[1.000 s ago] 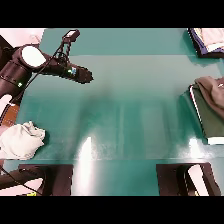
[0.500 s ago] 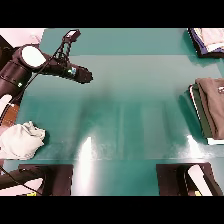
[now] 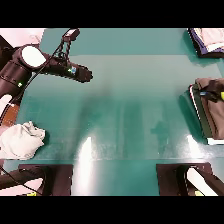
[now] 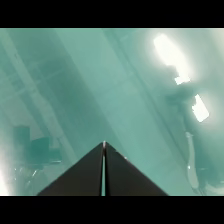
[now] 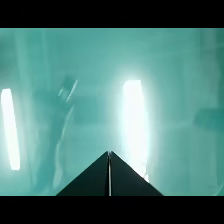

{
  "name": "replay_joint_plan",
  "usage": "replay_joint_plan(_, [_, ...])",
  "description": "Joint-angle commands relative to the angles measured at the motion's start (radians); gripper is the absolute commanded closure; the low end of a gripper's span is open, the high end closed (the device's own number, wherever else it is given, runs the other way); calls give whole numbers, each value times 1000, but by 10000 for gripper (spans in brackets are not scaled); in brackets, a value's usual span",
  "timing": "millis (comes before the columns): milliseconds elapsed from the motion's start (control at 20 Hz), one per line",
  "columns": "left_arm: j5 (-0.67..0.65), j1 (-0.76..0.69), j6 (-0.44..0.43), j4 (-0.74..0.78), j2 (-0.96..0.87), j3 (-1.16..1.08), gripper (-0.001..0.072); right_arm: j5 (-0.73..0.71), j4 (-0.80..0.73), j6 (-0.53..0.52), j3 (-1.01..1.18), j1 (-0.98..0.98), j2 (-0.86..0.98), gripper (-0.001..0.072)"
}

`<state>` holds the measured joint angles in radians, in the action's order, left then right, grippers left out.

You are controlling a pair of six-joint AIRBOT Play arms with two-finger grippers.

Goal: Fold the shirts.

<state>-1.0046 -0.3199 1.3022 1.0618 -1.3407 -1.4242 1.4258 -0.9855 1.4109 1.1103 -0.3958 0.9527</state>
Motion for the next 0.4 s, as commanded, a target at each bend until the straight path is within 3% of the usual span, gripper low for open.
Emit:
replay_joint_plan(0, [2, 0, 0, 0, 0, -1, 684, -4, 17, -16, 1, 136, 48, 693])
replay_joint_plan(350, [2, 0, 0, 0, 0, -1, 684, -8, 16, -17, 1, 188, 71, 692])
